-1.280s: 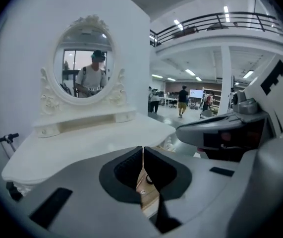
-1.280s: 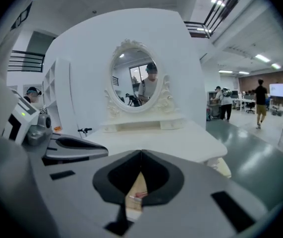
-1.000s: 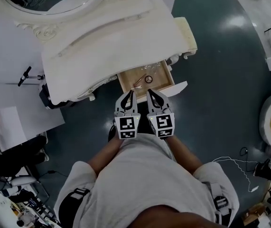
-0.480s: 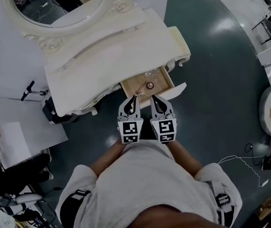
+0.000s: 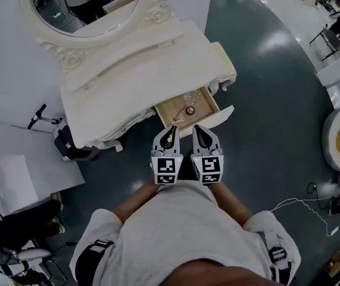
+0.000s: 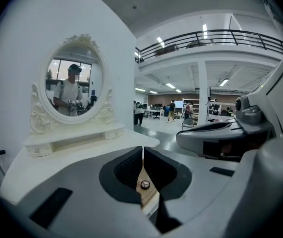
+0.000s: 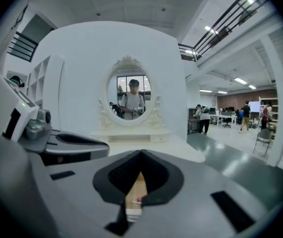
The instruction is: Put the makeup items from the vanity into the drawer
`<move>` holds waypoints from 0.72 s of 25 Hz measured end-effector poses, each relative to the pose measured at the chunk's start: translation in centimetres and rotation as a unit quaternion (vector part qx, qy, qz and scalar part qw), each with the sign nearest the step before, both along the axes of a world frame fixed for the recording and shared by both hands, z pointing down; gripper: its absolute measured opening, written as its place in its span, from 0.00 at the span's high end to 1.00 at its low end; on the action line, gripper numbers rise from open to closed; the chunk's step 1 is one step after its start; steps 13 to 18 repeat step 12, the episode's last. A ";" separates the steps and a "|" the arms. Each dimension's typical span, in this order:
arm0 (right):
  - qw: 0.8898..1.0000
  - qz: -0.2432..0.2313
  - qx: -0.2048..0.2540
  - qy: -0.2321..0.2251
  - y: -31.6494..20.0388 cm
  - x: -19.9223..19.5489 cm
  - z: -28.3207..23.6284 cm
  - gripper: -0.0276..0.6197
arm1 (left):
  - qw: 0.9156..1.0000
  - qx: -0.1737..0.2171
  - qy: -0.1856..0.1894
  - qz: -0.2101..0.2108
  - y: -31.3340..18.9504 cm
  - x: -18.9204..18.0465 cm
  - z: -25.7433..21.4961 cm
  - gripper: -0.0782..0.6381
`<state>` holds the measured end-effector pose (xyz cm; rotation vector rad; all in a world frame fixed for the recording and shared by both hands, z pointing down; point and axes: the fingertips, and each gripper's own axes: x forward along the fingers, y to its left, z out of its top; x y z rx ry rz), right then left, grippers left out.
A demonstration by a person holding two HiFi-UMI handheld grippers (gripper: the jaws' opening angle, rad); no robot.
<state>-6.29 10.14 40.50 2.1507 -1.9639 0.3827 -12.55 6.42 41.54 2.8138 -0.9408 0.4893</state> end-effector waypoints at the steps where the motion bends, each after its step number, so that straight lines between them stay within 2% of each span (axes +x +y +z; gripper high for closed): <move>1: 1.000 0.000 0.002 0.003 0.2 -0.2 -0.2 0.93 | 1.000 0.003 0.001 0.003 0.1 -0.1 -0.3 0.87; 6: 1.000 0.003 0.014 0.021 0.4 -0.7 -1.5 0.93 | 1.000 0.014 0.011 0.001 -0.1 -0.5 -1.6 0.87; 18: 1.000 -0.003 0.010 0.023 1.2 -2.2 -1.7 0.93 | 1.000 0.012 0.009 -0.003 0.1 -1.7 -1.8 0.87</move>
